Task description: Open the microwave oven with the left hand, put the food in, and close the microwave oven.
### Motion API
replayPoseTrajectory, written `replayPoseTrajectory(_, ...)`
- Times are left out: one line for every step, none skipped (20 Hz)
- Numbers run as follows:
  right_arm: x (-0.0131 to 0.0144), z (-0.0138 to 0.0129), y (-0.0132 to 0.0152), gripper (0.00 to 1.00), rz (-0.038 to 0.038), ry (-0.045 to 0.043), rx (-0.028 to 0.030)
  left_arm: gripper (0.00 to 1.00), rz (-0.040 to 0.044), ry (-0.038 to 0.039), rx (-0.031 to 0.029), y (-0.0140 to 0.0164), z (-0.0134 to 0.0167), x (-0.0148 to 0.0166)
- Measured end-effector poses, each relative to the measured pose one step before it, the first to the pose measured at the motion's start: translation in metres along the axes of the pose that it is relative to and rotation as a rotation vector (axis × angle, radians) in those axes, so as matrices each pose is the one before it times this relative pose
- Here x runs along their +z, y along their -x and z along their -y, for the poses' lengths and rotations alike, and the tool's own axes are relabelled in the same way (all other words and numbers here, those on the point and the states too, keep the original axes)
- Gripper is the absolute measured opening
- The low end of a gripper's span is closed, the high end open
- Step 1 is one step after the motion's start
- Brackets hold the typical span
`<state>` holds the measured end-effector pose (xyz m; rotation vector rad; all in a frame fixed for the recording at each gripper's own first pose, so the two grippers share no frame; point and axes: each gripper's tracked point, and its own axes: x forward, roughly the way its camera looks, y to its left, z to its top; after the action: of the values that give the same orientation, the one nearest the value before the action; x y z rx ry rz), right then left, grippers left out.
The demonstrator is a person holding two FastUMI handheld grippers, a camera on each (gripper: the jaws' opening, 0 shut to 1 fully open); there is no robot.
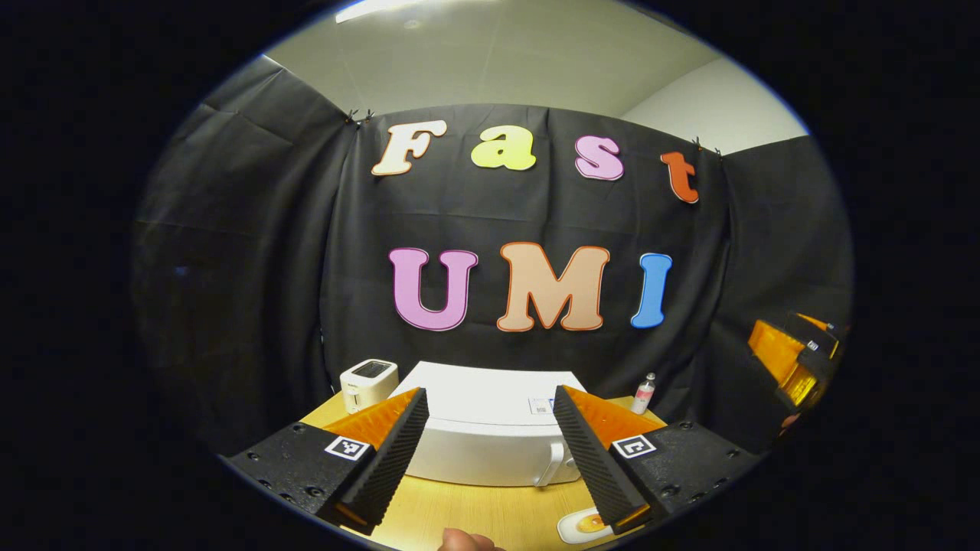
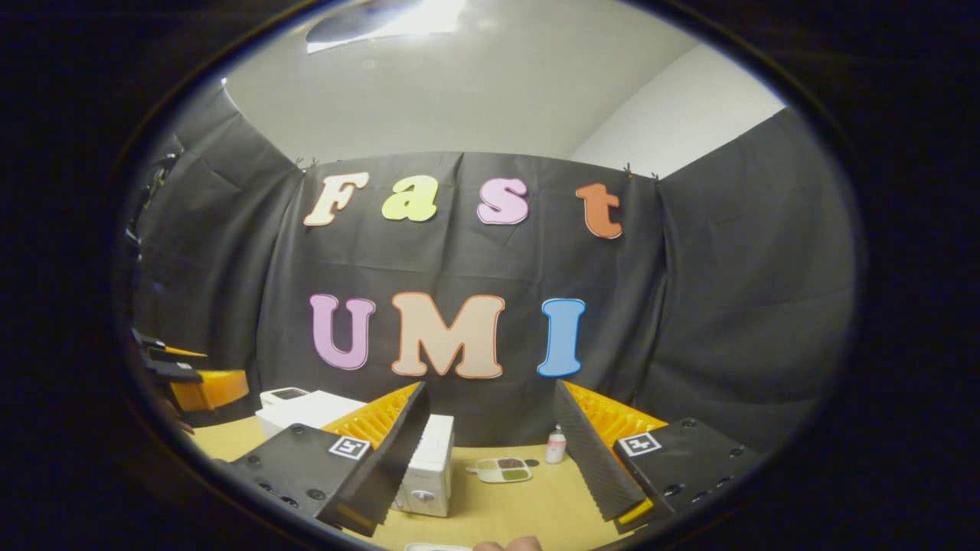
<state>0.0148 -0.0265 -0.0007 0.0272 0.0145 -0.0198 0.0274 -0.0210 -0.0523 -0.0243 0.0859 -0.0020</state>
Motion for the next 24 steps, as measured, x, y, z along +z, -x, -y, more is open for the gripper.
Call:
replayPoseTrajectory(0.00082, 0.00250, 0.00144, 1.00, -0.00130, 0.00268, -0.00407, 0.99, -0.00226, 0.00050, -0.00594, -0.00361, 0.00294, -0.00327)
replayPoseTrajectory(0.00018, 0.00191, 0.00151, 1.00, -0.00036, 0.00263, -0.00403, 0.99, -0.00771, 0.00079, -0.00819, -0.00365, 0.00517, -0.00744)
replayPoseTrajectory(0.00110, 0.00190, 0.00113, 0.96, 0.00038, 0.00271, -0.00317, 0.99, -0.01424, 0.00313, -0.01097, -0.00590, 0.00472, -0.00943)
replayPoseTrajectory(0.00099, 0.00186, 0.00133, 0.96, -0.00113, 0.00102, -0.00129, 0.99, -0.02756, 0.00155, -0.01104, -0.00453, 0.00463, -0.01264)
replayPoseTrajectory(0.00161, -0.00018, 0.00318, 0.96, 0.00156, -0.00289, 0.00730, 0.99, -0.02026, -0.00389, -0.00529, -0.00446, 0.00185, -0.01262)
replayPoseTrajectory(0.00236, 0.00075, 0.00160, 0.96, 0.00746, -0.00105, 0.00176, 1.00, -0.01913, -0.00175, -0.00667, -0.00566, 0.00205, -0.01066)
replayPoseTrajectory(0.00373, 0.00372, 0.00200, 0.96, 0.00879, 0.00436, -0.00688, 1.00, -0.02128, 0.00136, -0.00405, -0.00563, 0.00235, -0.01374)
replayPoseTrajectory(0.00165, 0.00420, 0.00203, 0.96, 0.00637, 0.00491, -0.00705, 1.00, -0.01074, 0.00442, -0.00448, -0.00634, 0.00125, -0.01070)
replayPoseTrajectory(0.00112, 0.00302, 0.00238, 1.00, -0.00004, 0.00236, -0.00508, 1.00, -0.02439, 0.00755, -0.00548, -0.00449, 0.00311, -0.01353)
replayPoseTrajectory(0.00011, 0.00316, 0.00250, 0.96, -0.00171, -0.00019, -0.00540, 1.00, -0.01918, 0.01236, -0.00292, -0.00690, 0.00281, -0.01277)
replayPoseTrajectory(0.00109, 0.00258, 0.00194, 0.96, -0.00065, -0.00307, -0.00376, 1.00, -0.01953, 0.00552, -0.00349, -0.00901, 0.00330, -0.01529)
replayPoseTrajectory(0.00026, 0.00325, 0.00096, 0.96, -0.00208, -0.00279, -0.00397, 1.00, -0.03441, -0.00131, -0.00339, -0.00666, 0.00340, -0.01572)
replayPoseTrajectory(0.00085, 0.00309, 0.00068, 0.96, -0.00085, -0.00196, -0.00599, 1.00, -0.01880, -0.00150, -0.00652, -0.00712, 0.00475, -0.01391)
replayPoseTrajectory(-0.00004, 0.00273, 0.00097, 0.96, -0.00217, -0.00044, -0.00588, 1.00, -0.01748, -0.01070, -0.00668, -0.00927, 0.00508, -0.00992)
replayPoseTrajectory(0.00001, 0.00250, 0.00149, 0.96, -0.00128, -0.00014, -0.00442, 1.00, -0.00897, -0.01539, -0.00551, -0.00848, 0.00408, -0.00873)
replayPoseTrajectory(-0.00058, 0.00195, 0.00184, 0.96, -0.00197, 0.00345, -0.00350, 1.00, -0.01064, -0.01440, -0.01024, -0.00859, 0.00548, -0.00893)
replayPoseTrajectory(-0.00030, 0.00176, 0.00133, 1.00, -0.00285, 0.00774, -0.00462, 1.00, -0.00968, -0.01405, -0.00535, -0.00724, 0.00456, -0.00779)
replayPoseTrajectory(0.00059, 0.00214, 0.00060, 0.96, -0.00103, 0.00829, -0.00330, 1.00, -0.01768, -0.01057, -0.01008, -0.00943, 0.00499, -0.00780)
replayPoseTrajectory(0.00008, 0.00238, 0.00121, 0.96, 0.00022, 0.00812, -0.00466, 1.00, -0.01090, -0.00824, -0.00384, -0.00738, 0.00384, -0.00467)
replayPoseTrajectory(-0.00053, 0.00308, 0.00142, 0.96, -0.00055, 0.00707, -0.00525, 1.00, -0.01244, -0.00951, -0.00131, -0.00699, 0.00186, -0.00461)
replayPoseTrajectory(-0.00101, 0.00297, 0.00169, 0.96, -0.00210, 0.00539, -0.00770, 1.00, -0.01069, -0.00851, -0.00582, -0.00690, 0.00182, -0.00441)
replayPoseTrajectory(-0.00022, 0.00295, 0.00044, 1.00, -0.00543, -0.00004, -0.00925, 1.00, -0.01057, -0.00211, -0.00274, -0.00724, 0.00423, -0.00364)
replayPoseTrajectory(-0.00013, 0.00104, 0.00041, 1.00, -0.00579, -0.00584, -0.00268, 1.00, -0.01184, -0.00034, -0.00578, -0.00795, 0.00425, -0.00270)
replayPoseTrajectory(-0.00144, 0.00288, 0.00124, 0.96, -0.00321, -0.00268, -0.00695, 1.00, -0.01395, -0.00649, -0.00478, -0.00545, 0.00230, -0.00522)
